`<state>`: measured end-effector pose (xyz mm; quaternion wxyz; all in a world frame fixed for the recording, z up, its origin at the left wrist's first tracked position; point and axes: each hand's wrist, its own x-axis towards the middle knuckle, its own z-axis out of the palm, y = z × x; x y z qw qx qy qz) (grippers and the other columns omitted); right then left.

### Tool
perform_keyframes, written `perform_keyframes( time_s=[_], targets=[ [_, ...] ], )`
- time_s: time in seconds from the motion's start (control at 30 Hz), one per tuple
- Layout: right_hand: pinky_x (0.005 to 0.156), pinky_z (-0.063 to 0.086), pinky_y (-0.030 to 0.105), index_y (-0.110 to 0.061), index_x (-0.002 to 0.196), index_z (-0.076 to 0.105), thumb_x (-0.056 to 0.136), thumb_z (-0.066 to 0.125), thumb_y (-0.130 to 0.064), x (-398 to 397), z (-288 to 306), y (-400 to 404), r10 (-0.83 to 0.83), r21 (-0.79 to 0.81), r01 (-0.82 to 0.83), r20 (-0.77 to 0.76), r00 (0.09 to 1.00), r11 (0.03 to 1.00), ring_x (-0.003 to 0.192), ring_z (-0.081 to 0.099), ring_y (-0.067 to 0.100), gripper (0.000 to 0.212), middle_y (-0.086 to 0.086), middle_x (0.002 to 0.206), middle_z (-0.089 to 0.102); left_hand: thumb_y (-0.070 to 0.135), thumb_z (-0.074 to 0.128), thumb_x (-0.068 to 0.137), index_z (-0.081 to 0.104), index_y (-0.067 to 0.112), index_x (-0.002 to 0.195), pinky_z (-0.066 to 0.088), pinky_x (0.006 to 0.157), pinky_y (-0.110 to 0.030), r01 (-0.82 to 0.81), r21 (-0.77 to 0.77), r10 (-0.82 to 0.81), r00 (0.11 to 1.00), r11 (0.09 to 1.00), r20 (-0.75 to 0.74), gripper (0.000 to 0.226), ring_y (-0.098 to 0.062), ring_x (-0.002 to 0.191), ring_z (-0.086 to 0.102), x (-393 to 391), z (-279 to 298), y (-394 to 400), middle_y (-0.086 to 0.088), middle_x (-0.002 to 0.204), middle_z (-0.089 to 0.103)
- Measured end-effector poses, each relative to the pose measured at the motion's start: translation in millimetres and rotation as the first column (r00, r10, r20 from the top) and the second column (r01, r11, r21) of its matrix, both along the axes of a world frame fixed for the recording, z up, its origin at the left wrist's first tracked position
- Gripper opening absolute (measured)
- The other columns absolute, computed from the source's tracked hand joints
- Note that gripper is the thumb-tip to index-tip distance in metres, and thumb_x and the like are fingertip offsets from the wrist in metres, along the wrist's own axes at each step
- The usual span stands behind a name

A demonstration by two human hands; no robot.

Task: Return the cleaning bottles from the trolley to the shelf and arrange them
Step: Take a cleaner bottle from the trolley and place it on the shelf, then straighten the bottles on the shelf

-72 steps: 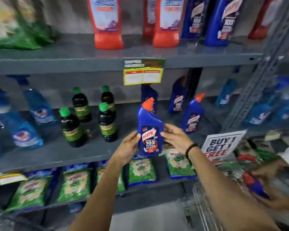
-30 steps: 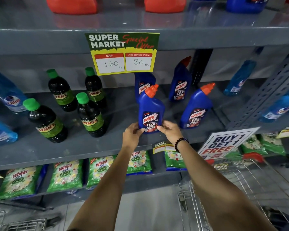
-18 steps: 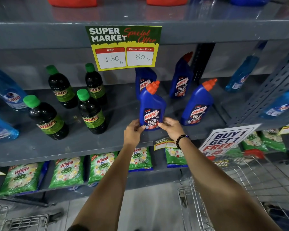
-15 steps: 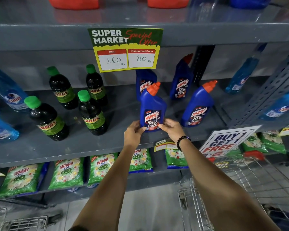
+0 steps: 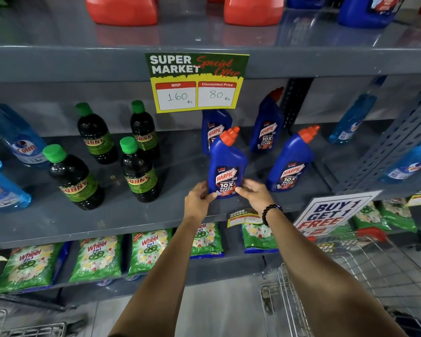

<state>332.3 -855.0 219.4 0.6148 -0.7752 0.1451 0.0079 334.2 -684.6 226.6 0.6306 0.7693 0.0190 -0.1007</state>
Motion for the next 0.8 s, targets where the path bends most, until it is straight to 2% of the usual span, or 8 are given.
perform_keyframes(
  time_s=[0.07,0.17,0.27,0.37,0.43,0.5,0.63,0.8],
  targets=[
    [0.095,0.044,0.030,-0.001,0.125,0.049,0.078,0.064,0.001,0,3,-1,-0.066,0.051,0.067,-0.015,0.998,0.996,0.109,0.056,0.018,0.050,0.015,0.129,0.056,0.000,0.063,0.083,0.039,0.006,0.138,0.043,0.105,-0.035,-0.011,-0.027,0.010,1.000,1.000,-0.020,0.060,-0.024,0.126,0.052,0,0,6,-0.014,0.136,0.054],
    [0.102,0.041,0.036,0.003,0.129,0.043,0.074,0.065,0.008,-4,8,-2,-0.215,0.071,0.217,-0.035,0.976,0.974,0.120,0.052,0.028,0.059,0.021,0.132,0.052,0.002,0.063,0.083,0.037,0.008,0.141,0.038,0.104,-0.028,-0.051,0.060,0.051,0.999,0.997,0.006,0.064,-0.022,0.128,0.050,-7,-4,24,-0.012,0.140,0.051],
    [0.100,0.043,0.036,0.000,0.124,0.050,0.074,0.068,0.000,-16,12,9,-0.348,-0.046,0.347,-0.014,0.937,0.937,0.114,0.056,0.028,0.054,0.020,0.126,0.059,0.016,0.064,0.084,0.050,0.010,0.132,0.041,0.100,-0.027,-0.037,0.214,0.023,0.998,0.976,0.064,0.050,-0.022,0.121,0.056,-22,-9,47,-0.011,0.130,0.061],
    [0.097,0.043,0.038,-0.001,0.119,0.055,0.076,0.067,-0.008,-31,12,38,-0.503,-0.180,0.504,0.053,0.862,0.845,0.108,0.059,0.030,0.045,0.021,0.117,0.064,0.025,0.063,0.085,0.059,0.014,0.123,0.046,0.094,-0.030,-0.024,0.301,-0.013,0.993,0.953,0.118,0.040,-0.024,0.112,0.061,-37,-12,76,-0.010,0.119,0.068],
    [0.092,0.044,0.036,0.000,0.117,0.056,0.078,0.065,-0.007,-40,14,69,-0.617,-0.135,0.622,0.083,0.782,0.771,0.102,0.060,0.029,0.041,0.023,0.113,0.065,0.028,0.060,0.086,0.060,0.015,0.122,0.048,0.092,-0.032,-0.011,0.337,-0.037,0.990,0.941,0.136,0.038,-0.026,0.110,0.062,-41,-12,102,-0.011,0.117,0.069],
    [0.090,0.043,0.036,0.003,0.118,0.053,0.079,0.064,-0.002,-47,16,108,-0.691,0.000,0.692,0.073,0.720,0.722,0.096,0.060,0.027,0.041,0.026,0.115,0.063,0.028,0.058,0.088,0.061,0.013,0.120,0.050,0.091,-0.035,-0.015,0.365,-0.044,0.987,0.931,0.152,0.036,-0.028,0.109,0.062,-42,-10,137,-0.013,0.115,0.069],
    [0.087,0.042,0.031,0.009,0.116,0.054,0.078,0.064,-0.001,-56,9,194,-0.658,0.041,0.657,0.029,0.753,0.753,0.100,0.059,0.029,0.040,0.028,0.116,0.061,0.027,0.056,0.090,0.062,0.009,0.117,0.050,0.082,-0.032,-0.057,0.370,0.001,0.989,0.927,0.150,0.033,-0.029,0.103,0.064,-42,-8,210,-0.014,0.110,0.070],
    [0.094,0.045,0.041,0.002,0.111,0.058,0.077,0.065,-0.005,-46,-1,294,-0.449,-0.016,0.450,0.057,0.892,0.893,0.103,0.060,0.029,0.035,0.024,0.111,0.065,0.026,0.055,0.090,0.060,0.007,0.112,0.041,0.071,-0.026,-0.167,0.360,0.122,0.982,0.918,0.145,0.030,-0.032,0.097,0.064,-36,-7,277,-0.016,0.105,0.071]
  ],
)
